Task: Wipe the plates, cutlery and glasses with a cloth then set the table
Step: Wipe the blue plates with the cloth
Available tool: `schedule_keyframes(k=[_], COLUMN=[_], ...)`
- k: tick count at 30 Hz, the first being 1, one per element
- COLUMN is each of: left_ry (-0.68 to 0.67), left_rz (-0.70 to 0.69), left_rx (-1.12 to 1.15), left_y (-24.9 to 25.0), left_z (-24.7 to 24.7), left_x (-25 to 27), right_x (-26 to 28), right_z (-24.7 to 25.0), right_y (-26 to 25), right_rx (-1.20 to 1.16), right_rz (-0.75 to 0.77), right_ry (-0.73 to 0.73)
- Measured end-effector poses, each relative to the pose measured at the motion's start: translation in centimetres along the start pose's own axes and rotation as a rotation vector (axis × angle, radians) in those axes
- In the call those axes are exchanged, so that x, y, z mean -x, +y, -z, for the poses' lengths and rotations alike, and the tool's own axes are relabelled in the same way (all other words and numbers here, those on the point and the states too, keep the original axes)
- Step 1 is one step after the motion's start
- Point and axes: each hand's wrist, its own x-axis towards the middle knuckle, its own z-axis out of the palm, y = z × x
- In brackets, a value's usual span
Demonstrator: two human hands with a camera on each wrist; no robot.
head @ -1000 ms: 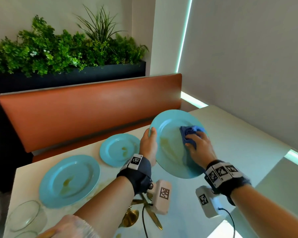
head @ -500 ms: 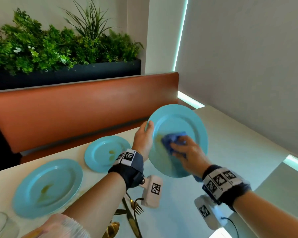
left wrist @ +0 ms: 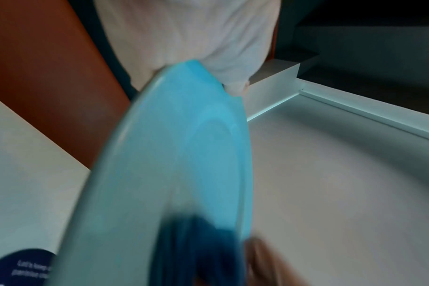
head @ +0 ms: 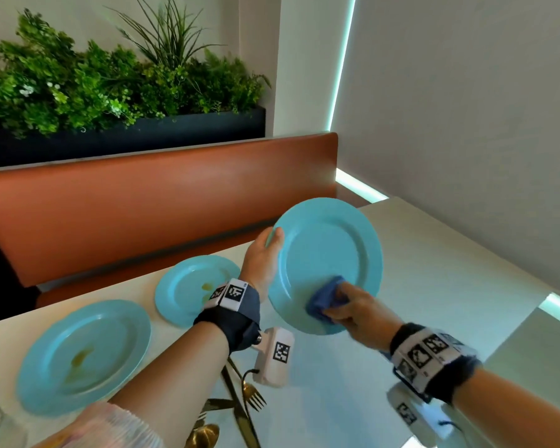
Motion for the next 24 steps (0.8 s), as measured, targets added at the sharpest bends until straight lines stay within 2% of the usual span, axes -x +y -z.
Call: schedule_keyframes(k=[2, 3, 5, 6, 7, 9, 11, 13, 14, 15, 17, 19, 20, 22, 24], left_ry=[0.001, -0.01, -0.056, -0.076, -0.086, -0.098, -0.053, -0.005, -0.005, -0.011, -0.024, -0.086, -0.113, -0.151, -0.166], left_rz=[0.024, 0.041, 0.056, 0.054, 0.04, -0.015, -0.065, -0.085, -0.094, -0.097, -0.091, -0.062, -0.059, -0.057, -0.071], left_rx=[0.002, 0.001, -0.001, -0.004, -0.011, -0.042, -0.05, -0.036, -0.03, -0.032, -0.05, -0.055, -0.058, -0.06, -0.047], left_y=[-0.2, -0.4, -0.5, -0.4, -0.3, 0.0, 0.1, 0.6, 0.5, 0.6, 0.8, 0.9, 0.9, 0.9, 0.7], left_z=[0.7, 0.6, -0.5, -1.3, -2.0, -2.9, -2.5, -1.1, -0.4, 0.1, 0.3, -0.5, -1.1, -2.4, -3.0], left_x=[-0.1, 0.0, 0.3, 0.5, 0.5, 0.4, -0.1, -0.6, -0.8, -0.9, -1.0, -0.5, -0.3, 0.1, 0.2], right_x=[-0.5, -1.4, -3.8, -4.9, -5.8, -5.1, -2.3, 0.7, 1.6, 1.8, 0.2, -2.4, -3.8, -5.6, -5.1], right_z=[2.1, 2.9, 4.2, 4.4, 4.0, 1.8, 0.0, -0.6, 0.0, 1.0, 3.3, 5.3, 5.9, 6.0, 3.8], right_y=[2.4, 3.0, 3.5, 2.7, 1.2, -0.9, -2.2, -0.6, 0.8, 2.0, 3.5, 3.1, 2.4, 0.1, -1.2], right_rx=[-0.021, -0.093, -0.162, -0.173, -0.204, -0.092, -0.024, 0.062, 0.123, 0.133, 0.05, -0.085, -0.127, -0.051, 0.093], right_rz=[-0.236, -0.362, -0.469, -0.47, -0.418, -0.219, -0.035, 0.093, 0.1, 0.023, -0.269, -0.487, -0.52, -0.406, -0.222], right_ry=[-0.013, 0.1, 0.417, 0.504, 0.516, 0.412, 0.234, 0.084, 0.057, 0.069, 0.316, 0.463, 0.525, 0.472, 0.377])
